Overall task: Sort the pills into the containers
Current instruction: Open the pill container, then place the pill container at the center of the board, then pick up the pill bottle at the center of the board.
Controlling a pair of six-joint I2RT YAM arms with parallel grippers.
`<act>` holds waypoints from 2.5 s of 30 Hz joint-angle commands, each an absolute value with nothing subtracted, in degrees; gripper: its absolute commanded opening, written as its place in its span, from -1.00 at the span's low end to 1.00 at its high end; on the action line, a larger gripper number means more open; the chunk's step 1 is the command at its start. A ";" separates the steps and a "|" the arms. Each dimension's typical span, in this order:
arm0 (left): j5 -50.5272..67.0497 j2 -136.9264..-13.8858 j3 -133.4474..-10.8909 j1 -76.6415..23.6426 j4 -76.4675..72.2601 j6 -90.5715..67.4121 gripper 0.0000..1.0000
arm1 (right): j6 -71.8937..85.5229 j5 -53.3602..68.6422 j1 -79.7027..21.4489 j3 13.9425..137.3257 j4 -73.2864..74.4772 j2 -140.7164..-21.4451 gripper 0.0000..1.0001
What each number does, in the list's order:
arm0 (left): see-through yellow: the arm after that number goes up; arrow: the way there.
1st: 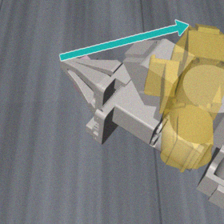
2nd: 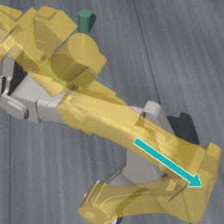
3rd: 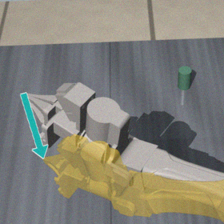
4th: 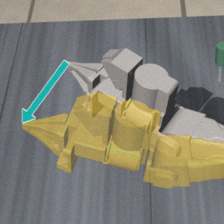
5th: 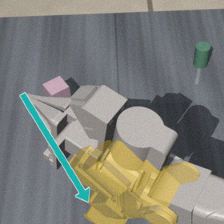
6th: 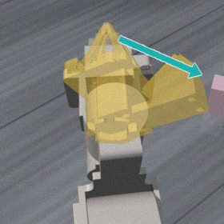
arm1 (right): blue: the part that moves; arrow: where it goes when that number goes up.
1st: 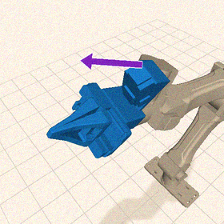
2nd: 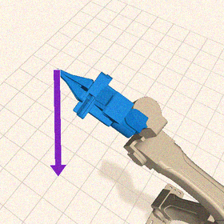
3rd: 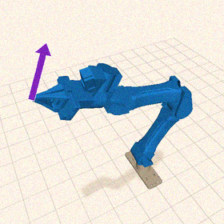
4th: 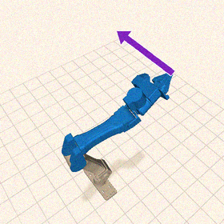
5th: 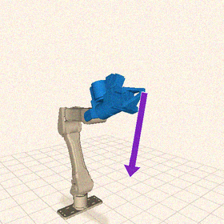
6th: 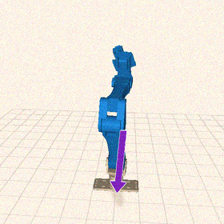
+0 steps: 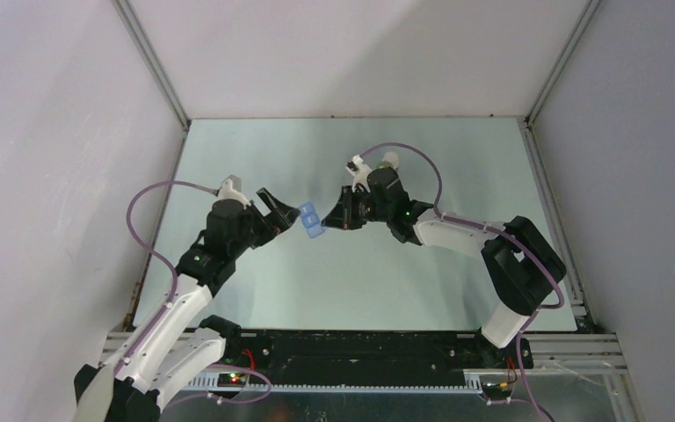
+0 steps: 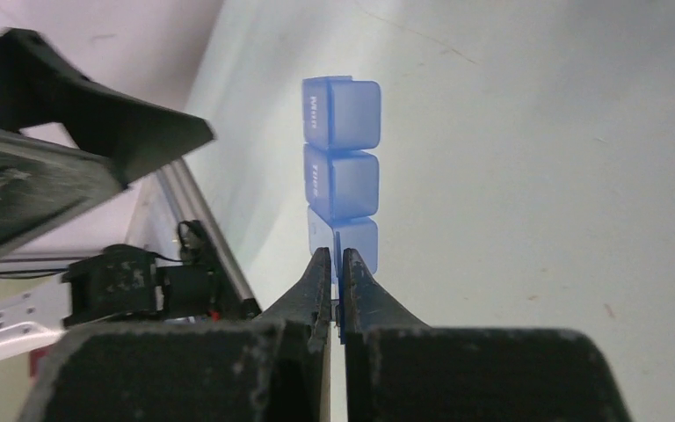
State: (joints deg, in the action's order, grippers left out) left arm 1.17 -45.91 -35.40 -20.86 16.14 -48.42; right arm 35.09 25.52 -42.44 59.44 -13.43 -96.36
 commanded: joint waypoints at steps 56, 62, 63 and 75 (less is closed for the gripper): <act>1.53 -47.23 -48.07 -20.83 30.11 -35.30 0.99 | 31.54 -21.89 -16.26 53.68 29.46 -76.08 0.65; 0.67 -47.97 -49.78 -20.83 30.59 -34.60 0.99 | 31.88 -20.17 -16.44 54.36 29.74 -78.87 0.42; 0.51 -48.23 -50.54 -20.83 30.85 -34.27 0.99 | 32.14 -19.76 -16.57 54.69 30.03 -79.17 0.38; -2.84 -49.73 -52.59 -20.83 27.20 -29.85 0.99 | 32.97 -18.50 -17.31 59.43 37.41 -79.14 -0.43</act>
